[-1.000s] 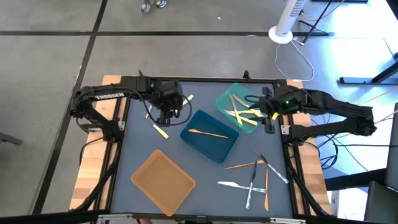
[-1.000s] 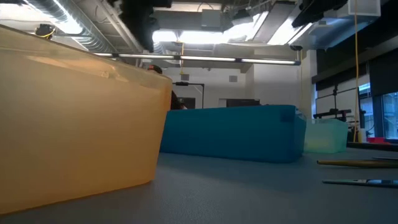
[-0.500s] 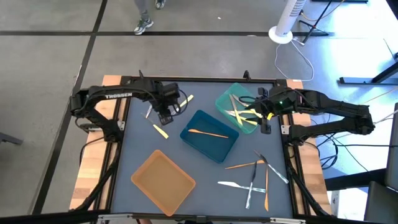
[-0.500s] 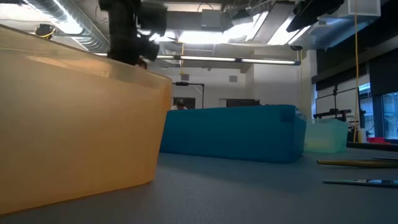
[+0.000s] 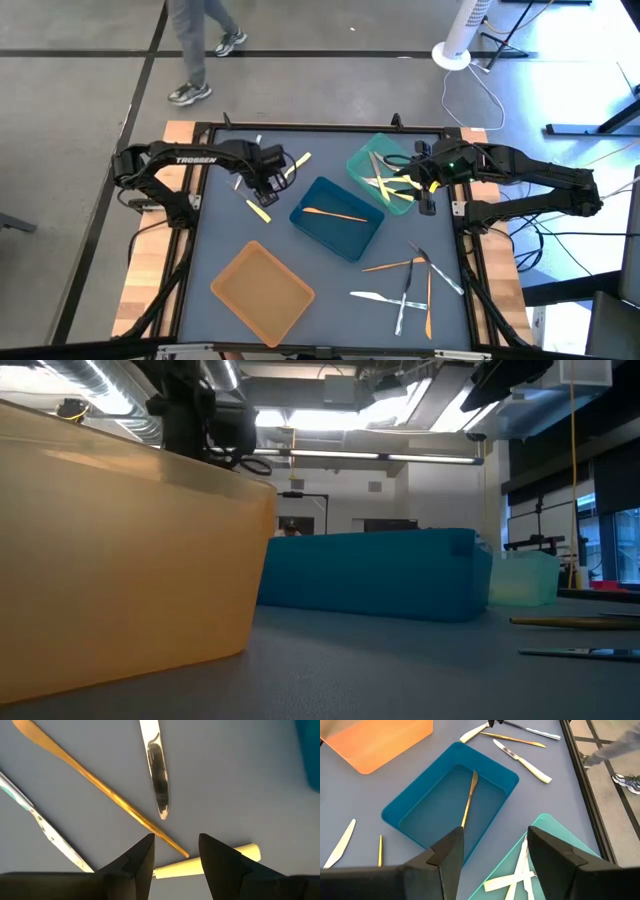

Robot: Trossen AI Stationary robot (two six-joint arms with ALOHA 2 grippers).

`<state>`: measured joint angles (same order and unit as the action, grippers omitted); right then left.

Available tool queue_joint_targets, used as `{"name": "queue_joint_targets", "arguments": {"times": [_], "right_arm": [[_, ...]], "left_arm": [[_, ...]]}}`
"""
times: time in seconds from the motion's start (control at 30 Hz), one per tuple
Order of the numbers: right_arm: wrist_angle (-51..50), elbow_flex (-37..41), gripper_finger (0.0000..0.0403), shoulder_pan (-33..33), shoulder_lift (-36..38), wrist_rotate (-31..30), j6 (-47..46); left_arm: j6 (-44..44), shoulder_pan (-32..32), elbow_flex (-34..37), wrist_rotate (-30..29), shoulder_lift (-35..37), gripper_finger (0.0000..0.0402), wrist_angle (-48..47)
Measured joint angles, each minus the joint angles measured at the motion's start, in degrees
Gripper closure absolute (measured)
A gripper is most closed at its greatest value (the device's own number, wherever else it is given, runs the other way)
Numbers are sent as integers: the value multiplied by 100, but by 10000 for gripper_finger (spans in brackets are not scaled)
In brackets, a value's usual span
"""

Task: Sort silverware by color (type)
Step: Put the right gold knife into the dark blue bin

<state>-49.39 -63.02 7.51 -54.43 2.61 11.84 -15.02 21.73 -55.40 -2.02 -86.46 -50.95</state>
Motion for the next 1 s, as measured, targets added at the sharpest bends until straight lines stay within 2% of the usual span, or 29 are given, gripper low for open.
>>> {"name": "queue_joint_targets", "arguments": {"times": [0.07, 0.3, 0.43, 1.0], "right_arm": [[0, 0, 196, 0, 0, 0, 0], [-2, 0, 196, 0, 0, 0, 1], [-2, 0, 196, 0, 0, 0, 0], [-2, 0, 196, 0, 0, 0, 2]], "left_arm": [[-137, -4, 88, 0, 0, 254, 46], [-1472, -4, 424, -39, 0, 254, 253], [-1868, -4, 597, -40, -20, 254, 464], [-2240, -6, 1182, -307, -22, 257, 1125]]}}
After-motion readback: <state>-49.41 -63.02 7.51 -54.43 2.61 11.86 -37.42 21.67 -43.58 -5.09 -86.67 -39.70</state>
